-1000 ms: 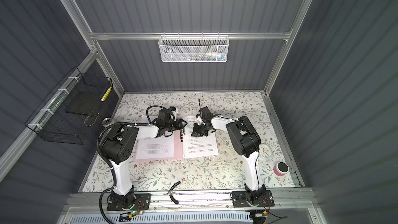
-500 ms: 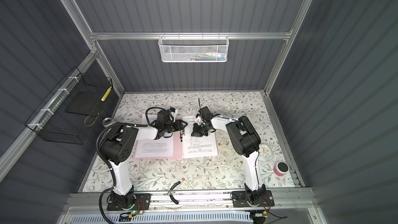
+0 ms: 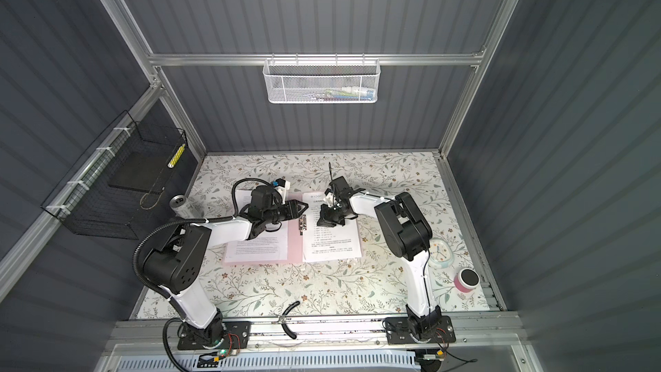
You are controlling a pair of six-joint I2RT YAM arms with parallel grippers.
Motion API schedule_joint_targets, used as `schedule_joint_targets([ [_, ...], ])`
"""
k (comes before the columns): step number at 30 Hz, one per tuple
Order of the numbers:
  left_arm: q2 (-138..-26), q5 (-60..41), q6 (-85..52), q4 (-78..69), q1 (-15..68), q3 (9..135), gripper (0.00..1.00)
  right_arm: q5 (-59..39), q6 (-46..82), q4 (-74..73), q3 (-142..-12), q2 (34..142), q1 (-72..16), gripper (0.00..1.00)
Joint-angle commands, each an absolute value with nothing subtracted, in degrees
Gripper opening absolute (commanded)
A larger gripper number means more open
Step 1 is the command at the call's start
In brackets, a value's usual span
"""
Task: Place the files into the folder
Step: 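Lift the clip's wire lever with the right gripper while the left gripper waits beside it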
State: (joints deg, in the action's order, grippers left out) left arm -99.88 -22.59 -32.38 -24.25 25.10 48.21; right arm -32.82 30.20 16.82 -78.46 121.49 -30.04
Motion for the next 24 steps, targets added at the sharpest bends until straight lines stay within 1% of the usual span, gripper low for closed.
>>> schedule_joint_targets([
  [1, -97.1, -23.0, -32.0, -23.0, 25.3, 46.4, 0.46, -30.8, 29.8, 19.5, -79.1, 122.6, -30.0, 0.0],
  [8, -95.3, -22.6, -32.7, -22.4, 25.3, 44.8, 0.46, -30.9, 31.9, 18.5, -78.2, 117.9, -30.1, 0.01],
  [9, -94.8, -22.4, -32.9, -22.4, 25.3, 44.3, 0.46, -31.0, 32.7, 17.9, -77.7, 116.7, -30.1, 0.05],
  [11, -93.6, -22.3, -33.4, -22.1, 25.3, 43.3, 0.45, -31.4, 35.3, 16.0, -76.0, 114.3, -30.1, 0.2],
  [12, -93.2, -22.2, -33.7, -22.0, 25.3, 42.9, 0.45, -32.1, 36.5, 14.7, -75.0, 113.4, -30.1, 0.25],
  [13, -92.9, -22.2, -34.0, -21.5, 25.3, 42.7, 0.43, -33.3, 38.1, 13.1, -74.1, 112.5, -30.2, 0.26],
  [17, -90.8, -21.7, -34.0, -19.2, 25.4, 41.1, 0.41, -36.4, 42.3, 9.0, -72.5, 110.4, -31.1, 0.23],
  [22, -85.6, -19.3, -32.5, -14.4, 25.3, 38.4, 0.41, -38.8, 44.9, 7.6, -73.9, 111.0, -33.0, 0.22],
  [24, -83.5, -16.2, -32.3, -12.3, 25.3, 37.2, 0.41, -39.4, 45.6, 7.6, -74.9, 111.8, -33.6, 0.22],
])
